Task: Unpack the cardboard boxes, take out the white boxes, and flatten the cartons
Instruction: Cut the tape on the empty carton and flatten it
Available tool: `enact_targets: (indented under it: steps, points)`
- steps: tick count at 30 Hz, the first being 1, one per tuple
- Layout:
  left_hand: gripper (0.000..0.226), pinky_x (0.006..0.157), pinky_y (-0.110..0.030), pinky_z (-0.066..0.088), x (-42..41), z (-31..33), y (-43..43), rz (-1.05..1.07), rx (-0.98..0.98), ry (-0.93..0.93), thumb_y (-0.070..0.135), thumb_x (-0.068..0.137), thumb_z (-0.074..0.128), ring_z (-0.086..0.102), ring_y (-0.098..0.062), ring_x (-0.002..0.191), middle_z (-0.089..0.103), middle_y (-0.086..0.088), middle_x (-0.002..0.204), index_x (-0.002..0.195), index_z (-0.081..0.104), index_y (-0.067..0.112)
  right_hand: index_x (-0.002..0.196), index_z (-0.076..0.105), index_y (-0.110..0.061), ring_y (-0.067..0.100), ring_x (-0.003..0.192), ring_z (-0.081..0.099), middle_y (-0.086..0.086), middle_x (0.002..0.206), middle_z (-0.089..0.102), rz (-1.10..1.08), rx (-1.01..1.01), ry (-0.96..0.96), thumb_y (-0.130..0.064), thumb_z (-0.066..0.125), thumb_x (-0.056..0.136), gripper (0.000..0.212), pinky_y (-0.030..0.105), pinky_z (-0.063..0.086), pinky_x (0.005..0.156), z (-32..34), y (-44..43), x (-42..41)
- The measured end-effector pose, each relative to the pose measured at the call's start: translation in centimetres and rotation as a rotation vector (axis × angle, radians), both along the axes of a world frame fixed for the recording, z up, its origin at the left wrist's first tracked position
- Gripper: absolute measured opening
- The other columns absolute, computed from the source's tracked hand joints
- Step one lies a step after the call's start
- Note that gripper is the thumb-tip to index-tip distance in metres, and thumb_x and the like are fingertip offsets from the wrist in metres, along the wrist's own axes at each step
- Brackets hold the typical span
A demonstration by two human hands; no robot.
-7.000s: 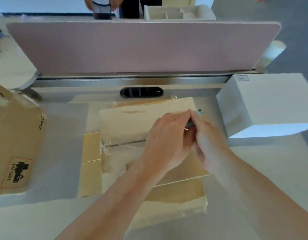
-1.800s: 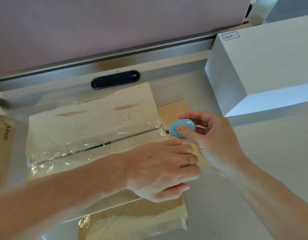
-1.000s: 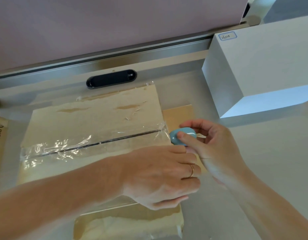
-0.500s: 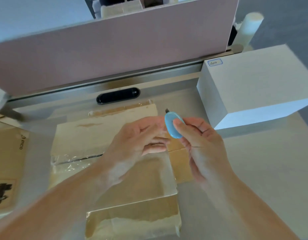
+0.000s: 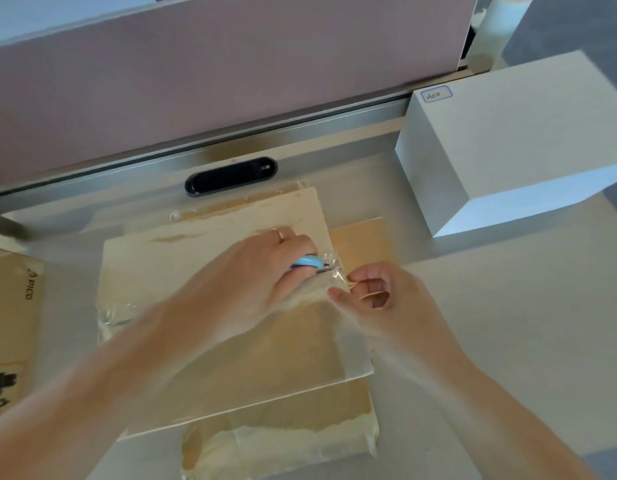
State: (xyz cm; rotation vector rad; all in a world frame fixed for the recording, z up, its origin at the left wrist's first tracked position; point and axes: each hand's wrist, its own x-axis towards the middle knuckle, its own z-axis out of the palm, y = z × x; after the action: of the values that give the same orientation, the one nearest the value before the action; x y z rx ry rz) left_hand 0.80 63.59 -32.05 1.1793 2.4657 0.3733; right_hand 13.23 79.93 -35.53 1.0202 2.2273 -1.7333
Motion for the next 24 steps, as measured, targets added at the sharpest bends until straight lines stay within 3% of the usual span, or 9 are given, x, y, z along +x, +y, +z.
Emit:
enact_targets:
  steps: [3, 7, 14, 19, 24]
  points:
    - [0.035, 0.075, -0.043, 0.05, 0.6, -0.3, 0.0, -0.028, -0.033, 0.062, 0.045, 0.103, 0.031, 0.059, -0.024, 0.084, 0.056, 0.007, 0.097, 0.118, 0.054, 0.022, 0.098, 0.064, -0.03, 0.002, 0.065, 0.061, -0.009, 0.087, 0.069, 0.009, 0.023, -0.044, -0.045, 0.085, 0.078, 0.033, 0.018, 0.043, 0.06, 0.2, 0.1, -0.5]
    - [0.036, 0.073, -0.042, 0.052, 1.0, -0.9, 0.1, -0.045, -0.032, 0.109, 0.043, 0.104, 0.027, 0.058, -0.022, 0.084, 0.059, 0.004, 0.098, 0.119, 0.051, 0.022, 0.097, 0.068, -0.024, 0.003, 0.066, 0.059, -0.009, 0.084, 0.068, 0.002, 0.019, -0.057, -0.039, 0.089, 0.077, 0.032, 0.017, 0.042, 0.063, 0.0, 0.1, -0.7]
    - [0.035, 0.067, -0.044, 0.053, 0.9, -1.4, -0.1, -0.095, -0.034, 0.168, 0.04, 0.106, 0.029, 0.056, -0.022, 0.081, 0.059, 0.002, 0.097, 0.117, 0.054, 0.018, 0.086, 0.069, -0.024, 0.002, 0.062, 0.057, -0.01, 0.076, 0.067, -0.047, 0.042, -0.093, -0.038, 0.093, 0.072, 0.031, 0.014, 0.038, 0.058, -0.4, -0.2, -1.5]
    - [0.03, 0.059, -0.045, 0.053, 1.0, -2.2, -0.5, -0.093, 0.07, 0.268, 0.033, 0.107, 0.039, 0.056, -0.024, 0.077, 0.06, -0.002, 0.092, 0.112, 0.061, 0.013, 0.091, 0.062, -0.03, 0.006, 0.071, 0.062, -0.011, 0.082, 0.067, 0.024, 0.18, -0.112, -0.041, 0.095, 0.066, 0.042, 0.026, 0.045, 0.064, 0.0, -0.6, -1.0]
    - [0.024, 0.078, -0.044, 0.048, 0.6, -3.8, -1.5, -0.058, 0.183, 0.465, 0.02, 0.107, 0.046, 0.058, -0.031, 0.085, 0.063, -0.006, 0.094, 0.111, 0.066, 0.007, 0.091, 0.063, -0.031, 0.006, 0.074, 0.062, -0.01, 0.08, 0.066, 0.056, 0.203, -0.093, -0.039, 0.093, 0.069, 0.038, 0.024, 0.044, 0.066, 0.0, -0.6, -0.8]
